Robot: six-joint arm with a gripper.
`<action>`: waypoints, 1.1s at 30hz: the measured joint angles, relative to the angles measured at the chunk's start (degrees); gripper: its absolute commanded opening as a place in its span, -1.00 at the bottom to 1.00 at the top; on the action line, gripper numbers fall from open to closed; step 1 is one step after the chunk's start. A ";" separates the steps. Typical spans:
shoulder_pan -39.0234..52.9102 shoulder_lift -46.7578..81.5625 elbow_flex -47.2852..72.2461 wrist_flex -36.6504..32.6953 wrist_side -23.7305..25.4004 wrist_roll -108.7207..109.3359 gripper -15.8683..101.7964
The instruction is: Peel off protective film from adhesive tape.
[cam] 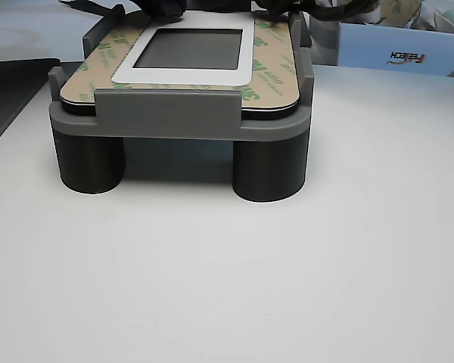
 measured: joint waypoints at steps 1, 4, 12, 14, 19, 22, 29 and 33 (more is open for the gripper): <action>0.00 0.00 0.00 0.00 0.00 0.00 -0.90; 0.00 0.09 0.44 -0.09 0.00 0.09 -0.90; 0.18 0.70 0.97 -0.09 0.00 0.09 -0.90; 0.18 0.70 0.97 -0.09 0.00 0.09 -0.90; 0.18 0.70 0.97 0.00 0.00 0.26 -0.90; 0.26 0.26 0.44 0.00 -0.09 0.26 -0.90; 0.44 -0.18 -0.53 0.53 -0.18 0.70 -0.90; 1.14 -0.18 -1.85 1.41 0.00 0.88 -0.90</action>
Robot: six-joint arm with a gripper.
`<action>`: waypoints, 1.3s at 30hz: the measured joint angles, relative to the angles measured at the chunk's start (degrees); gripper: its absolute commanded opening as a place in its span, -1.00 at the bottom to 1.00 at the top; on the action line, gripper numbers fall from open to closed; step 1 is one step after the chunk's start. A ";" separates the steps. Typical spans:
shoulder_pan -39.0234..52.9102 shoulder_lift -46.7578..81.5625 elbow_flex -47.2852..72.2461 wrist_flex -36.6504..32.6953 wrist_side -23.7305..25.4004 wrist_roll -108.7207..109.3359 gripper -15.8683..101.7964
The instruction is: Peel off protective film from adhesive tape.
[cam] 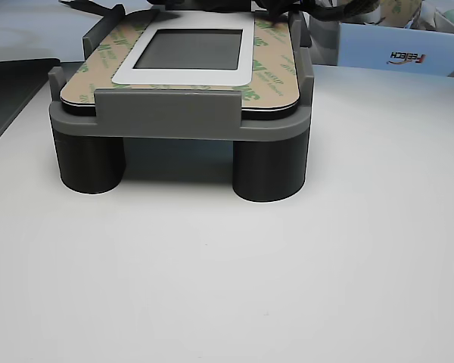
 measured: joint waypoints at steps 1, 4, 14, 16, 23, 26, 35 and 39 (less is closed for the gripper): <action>0.09 0.00 0.00 0.09 0.18 0.00 -0.90; 0.09 0.00 0.00 0.18 0.26 0.09 -0.90; 0.00 -1.58 -1.14 0.00 0.26 -2.29 -0.90; -0.26 -1.85 -1.14 -0.09 0.09 -2.37 -0.90; -0.53 -2.46 -1.67 -0.09 -0.09 -2.72 -0.90; -0.53 -2.46 -1.67 -0.09 -0.09 -2.72 -0.90; -0.79 -2.46 -1.67 -0.09 0.00 -3.25 -0.90; -0.79 -2.29 -0.88 -0.09 0.00 -3.25 -0.90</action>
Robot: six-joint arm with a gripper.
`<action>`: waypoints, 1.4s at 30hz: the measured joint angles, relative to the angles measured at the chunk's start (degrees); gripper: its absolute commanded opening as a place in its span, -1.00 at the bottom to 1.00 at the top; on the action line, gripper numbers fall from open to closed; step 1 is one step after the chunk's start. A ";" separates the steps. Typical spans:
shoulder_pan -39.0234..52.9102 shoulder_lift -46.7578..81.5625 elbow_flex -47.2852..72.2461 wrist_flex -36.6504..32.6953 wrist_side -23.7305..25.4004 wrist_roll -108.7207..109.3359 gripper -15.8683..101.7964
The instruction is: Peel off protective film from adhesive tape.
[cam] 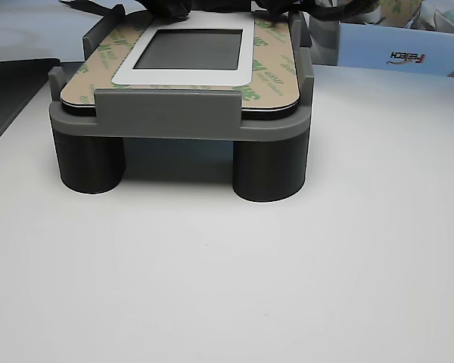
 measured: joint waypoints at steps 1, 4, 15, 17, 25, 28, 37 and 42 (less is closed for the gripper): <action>0.00 0.09 0.26 -0.09 0.00 0.00 -0.90; 0.00 0.44 0.62 -0.18 0.09 0.09 -0.90; 0.35 0.88 0.62 0.26 0.09 1.58 -0.90; 0.44 0.97 0.62 0.26 0.09 1.76 -0.90; 0.53 1.58 1.05 0.26 0.18 2.20 -0.90; 0.53 2.20 2.37 -0.35 0.18 2.29 -0.90; 0.62 2.99 2.81 -0.26 0.35 2.20 -0.89; 0.62 3.08 2.81 -0.18 0.44 2.20 -0.90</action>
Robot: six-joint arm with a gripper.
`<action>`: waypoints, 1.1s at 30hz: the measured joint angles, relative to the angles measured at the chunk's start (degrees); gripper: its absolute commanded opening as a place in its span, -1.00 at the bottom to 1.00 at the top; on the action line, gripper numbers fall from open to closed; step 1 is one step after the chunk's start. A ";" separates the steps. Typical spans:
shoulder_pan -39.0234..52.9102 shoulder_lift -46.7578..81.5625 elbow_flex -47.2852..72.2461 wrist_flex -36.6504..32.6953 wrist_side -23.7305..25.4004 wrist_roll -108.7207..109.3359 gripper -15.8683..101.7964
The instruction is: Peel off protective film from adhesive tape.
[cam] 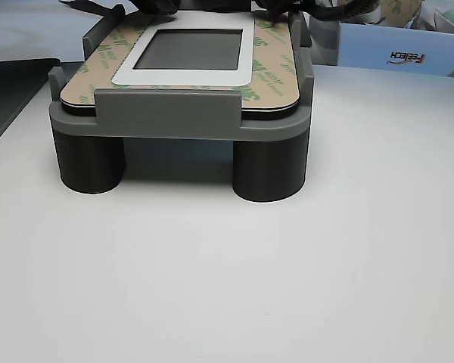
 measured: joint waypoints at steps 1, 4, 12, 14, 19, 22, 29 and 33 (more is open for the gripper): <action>0.00 0.00 -0.09 0.00 0.00 0.00 -0.90; 0.00 0.00 -0.53 0.35 0.00 0.00 -0.90; 0.18 0.00 -0.53 0.18 0.00 0.18 -0.90; 0.18 0.00 -0.53 0.18 0.00 0.18 -0.90; 0.18 0.00 0.00 -0.62 0.00 0.26 -0.90; 0.18 0.00 0.26 -1.32 -0.09 0.35 -0.90; 0.18 0.00 1.05 -1.85 -0.53 0.09 -0.90; 0.18 0.44 1.93 -2.81 -0.97 0.09 -0.89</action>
